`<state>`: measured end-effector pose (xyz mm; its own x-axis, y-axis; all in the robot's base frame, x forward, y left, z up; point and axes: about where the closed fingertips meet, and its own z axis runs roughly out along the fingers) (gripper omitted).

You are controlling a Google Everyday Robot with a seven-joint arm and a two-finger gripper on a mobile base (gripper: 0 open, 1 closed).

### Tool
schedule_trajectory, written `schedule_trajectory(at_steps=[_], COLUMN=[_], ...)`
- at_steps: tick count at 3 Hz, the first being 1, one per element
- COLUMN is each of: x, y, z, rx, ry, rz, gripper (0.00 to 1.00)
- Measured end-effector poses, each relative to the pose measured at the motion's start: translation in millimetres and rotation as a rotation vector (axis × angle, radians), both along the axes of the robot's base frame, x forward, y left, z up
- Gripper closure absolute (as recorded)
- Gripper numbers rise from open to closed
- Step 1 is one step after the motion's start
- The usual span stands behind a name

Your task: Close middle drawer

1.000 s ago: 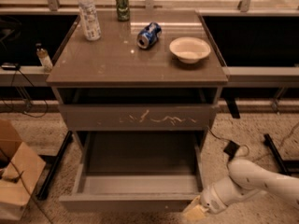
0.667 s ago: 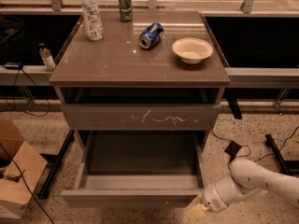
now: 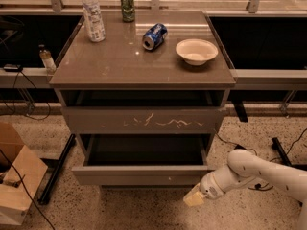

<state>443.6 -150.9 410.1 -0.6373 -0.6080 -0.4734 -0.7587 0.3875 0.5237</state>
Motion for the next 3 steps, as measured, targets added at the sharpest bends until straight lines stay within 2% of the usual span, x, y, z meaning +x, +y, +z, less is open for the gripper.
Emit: schedule_trajectory(at_steps=[1,2,3], x=[37.1,90.9,93.0], y=[3.0,4.8,4.8], z=[7.1,17.8,18.7], rx=[0.009,0.038,0.040], ry=[-0.098,-0.223,-0.232], rz=[-0.037,-0.068,-0.071], gripper=[1.00,1.00,1.00])
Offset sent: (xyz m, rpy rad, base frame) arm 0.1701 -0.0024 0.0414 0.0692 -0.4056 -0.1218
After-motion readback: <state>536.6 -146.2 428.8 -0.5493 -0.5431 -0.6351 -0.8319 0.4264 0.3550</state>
